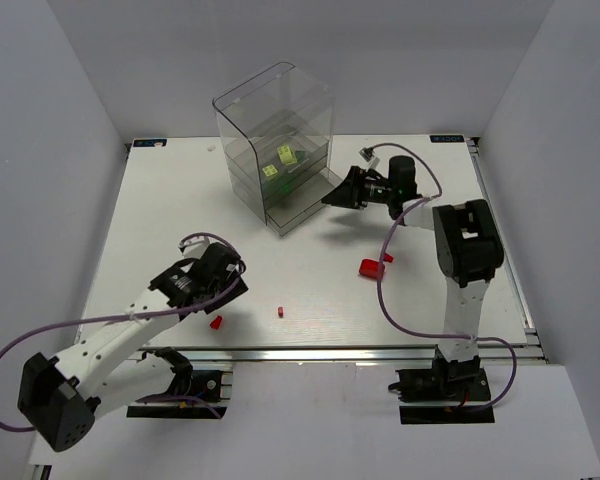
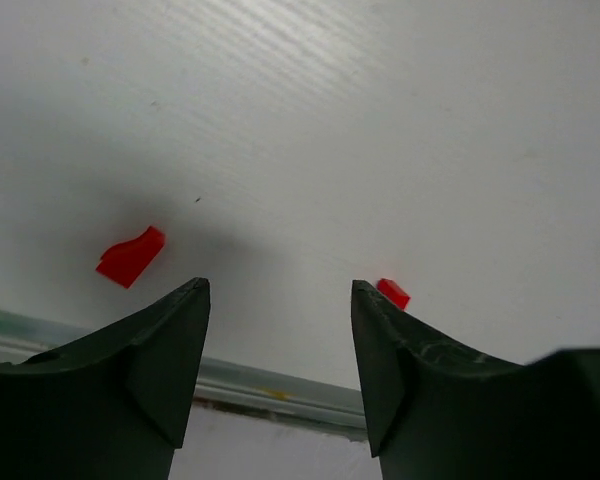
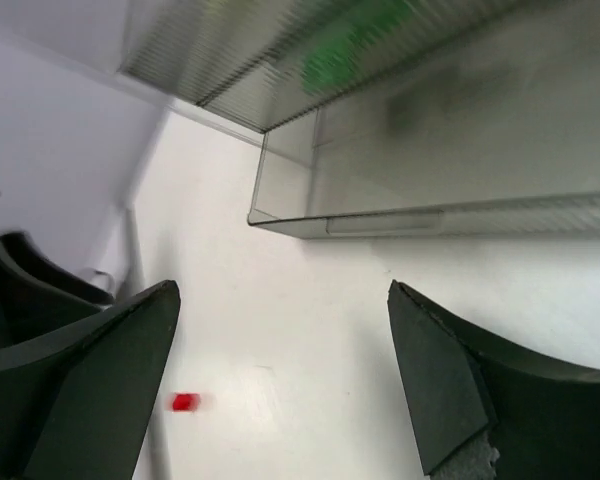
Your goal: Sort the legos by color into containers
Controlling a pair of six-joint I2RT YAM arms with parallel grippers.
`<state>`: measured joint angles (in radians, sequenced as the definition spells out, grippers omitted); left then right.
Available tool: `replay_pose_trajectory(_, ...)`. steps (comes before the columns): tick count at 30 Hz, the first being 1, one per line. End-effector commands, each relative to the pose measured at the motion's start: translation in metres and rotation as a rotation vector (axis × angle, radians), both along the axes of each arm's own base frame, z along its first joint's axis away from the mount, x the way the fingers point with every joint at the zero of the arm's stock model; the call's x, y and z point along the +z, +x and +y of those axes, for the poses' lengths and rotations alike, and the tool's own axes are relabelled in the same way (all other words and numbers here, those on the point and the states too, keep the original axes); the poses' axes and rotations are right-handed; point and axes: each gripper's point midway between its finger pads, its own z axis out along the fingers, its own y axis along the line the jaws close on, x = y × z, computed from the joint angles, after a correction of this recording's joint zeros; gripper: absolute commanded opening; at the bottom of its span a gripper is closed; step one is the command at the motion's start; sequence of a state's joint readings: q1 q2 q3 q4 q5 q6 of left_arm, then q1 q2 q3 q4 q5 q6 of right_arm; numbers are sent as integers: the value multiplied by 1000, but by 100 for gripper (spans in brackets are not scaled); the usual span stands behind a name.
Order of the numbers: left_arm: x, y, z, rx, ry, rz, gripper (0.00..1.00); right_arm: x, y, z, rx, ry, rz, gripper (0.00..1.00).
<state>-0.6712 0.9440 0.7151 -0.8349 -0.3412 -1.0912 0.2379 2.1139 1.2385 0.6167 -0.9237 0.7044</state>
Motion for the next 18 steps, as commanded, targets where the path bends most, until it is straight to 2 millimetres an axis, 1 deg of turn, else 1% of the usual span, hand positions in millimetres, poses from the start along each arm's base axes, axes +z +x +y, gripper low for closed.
replay_pose_trajectory(1, -4, -10, 12, 96, 63, 115, 66, 50, -17, -4, 193, -198, -460, 89)
replay_pose_trajectory(2, -5, -12, 13, 102, 73, 133, 62, 71, -13, -13, 170, -295, -620, 89)
replay_pose_trajectory(3, -9, -13, 15, 113, 96, 159, 55, 75, -11, -20, 168, -383, -726, 89)
replay_pose_trajectory(4, -9, -15, 17, 121, 109, 174, 52, 82, -4, -29, 162, -472, -872, 89)
replay_pose_trajectory(5, -10, -15, 19, 125, 127, 181, 49, 92, -5, -43, 89, -525, -908, 89)
replay_pose_trajectory(6, -11, -17, 22, 126, 142, 191, 45, 95, -1, -54, 23, -564, -891, 89)
replay_pose_trajectory(7, -14, -23, 27, 125, 178, 223, 44, 92, 1, -66, -29, -600, -836, 89)
replay_pose_trajectory(8, -16, -24, 30, 126, 201, 237, 44, 96, -15, -57, 133, -551, -917, 87)
replay_pose_trajectory(9, -18, -28, 34, 122, 225, 259, 43, 94, -24, -55, 223, -531, -900, 80)
replay_pose_trajectory(10, -22, -34, 39, 113, 268, 298, 42, 64, -46, -57, 328, -517, -703, 58)
replay_pose_trajectory(11, -25, -38, 41, 105, 289, 328, 42, 92, -50, -44, 397, -427, -762, 45)
replay_pose_trajectory(12, -28, -42, 44, 102, 311, 359, 43, 91, -60, -41, 450, -389, -729, 32)
replay_pose_trajectory(13, -31, -47, 47, 98, 335, 390, 47, 82, -73, -42, 492, -369, -654, 17)
replay_pose_trajectory(14, -38, -51, 48, 93, 363, 427, 49, 86, -78, -38, 516, -336, -683, 16)
replay_pose_trajectory(15, -42, -53, 49, 90, 371, 446, 52, 78, -87, -38, 532, -322, -671, 18)
replay_pose_trajectory(16, -45, -51, 47, 70, 368, 442, 54, 88, -88, -39, 517, -320, -739, 21)
replay_pose_trajectory(17, -49, -50, 49, 72, 374, 449, 59, 86, -91, -39, 513, -328, -753, 25)
replay_pose_trajectory(18, -52, -50, 50, 53, 385, 446, 61, 78, -96, -40, 511, -334, -756, 37)
